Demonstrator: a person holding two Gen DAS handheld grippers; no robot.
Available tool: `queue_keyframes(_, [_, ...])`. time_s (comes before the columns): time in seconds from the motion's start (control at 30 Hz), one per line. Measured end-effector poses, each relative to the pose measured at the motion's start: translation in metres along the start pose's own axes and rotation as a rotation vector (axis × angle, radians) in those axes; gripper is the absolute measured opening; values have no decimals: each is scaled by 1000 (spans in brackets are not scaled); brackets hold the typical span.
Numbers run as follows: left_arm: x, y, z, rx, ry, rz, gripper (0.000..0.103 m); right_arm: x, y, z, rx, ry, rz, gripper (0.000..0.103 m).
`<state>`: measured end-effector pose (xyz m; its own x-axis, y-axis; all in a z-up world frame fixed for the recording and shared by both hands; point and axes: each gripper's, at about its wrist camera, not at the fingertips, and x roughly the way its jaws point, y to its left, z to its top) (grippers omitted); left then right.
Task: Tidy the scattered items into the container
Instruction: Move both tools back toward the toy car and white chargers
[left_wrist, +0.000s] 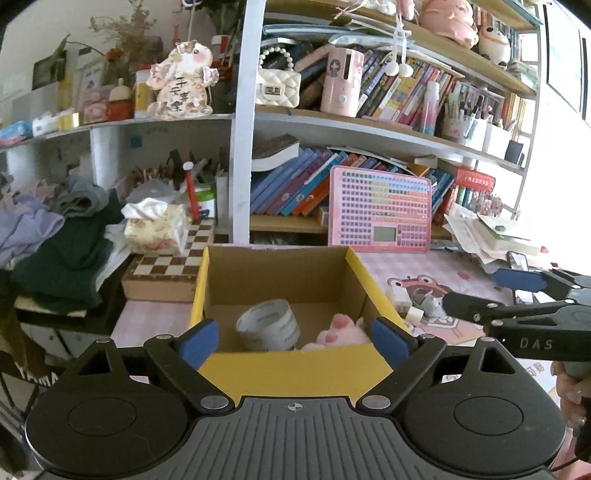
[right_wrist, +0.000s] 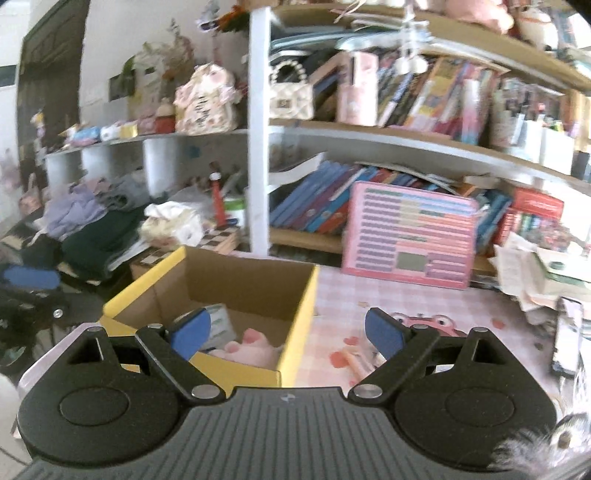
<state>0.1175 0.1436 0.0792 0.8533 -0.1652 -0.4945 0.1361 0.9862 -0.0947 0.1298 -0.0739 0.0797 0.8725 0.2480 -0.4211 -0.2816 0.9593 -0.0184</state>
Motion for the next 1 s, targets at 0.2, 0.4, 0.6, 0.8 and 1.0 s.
queue_keyframes(0.2, [-10, -7, -22, 38, -3, 32, 93, -17, -1, -25, 35, 18, -110, 91])
queue_keyframes(0.4, [-9, -21, -45, 95, 40, 12, 93, -28, -7, -58, 85, 110, -207, 91])
queue_keyframes(0.6, [0, -33, -62, 106, 105, -34, 93, -36, -13, -78, 101, 171, -273, 91])
queue_keyframes(0.8, [12, -48, -76, 128, 190, -88, 93, -41, -18, -89, 96, 229, -297, 91])
queue_keyframes(1.0, [21, -65, -83, 149, 243, -135, 93, -44, -29, -98, 99, 260, -312, 91])
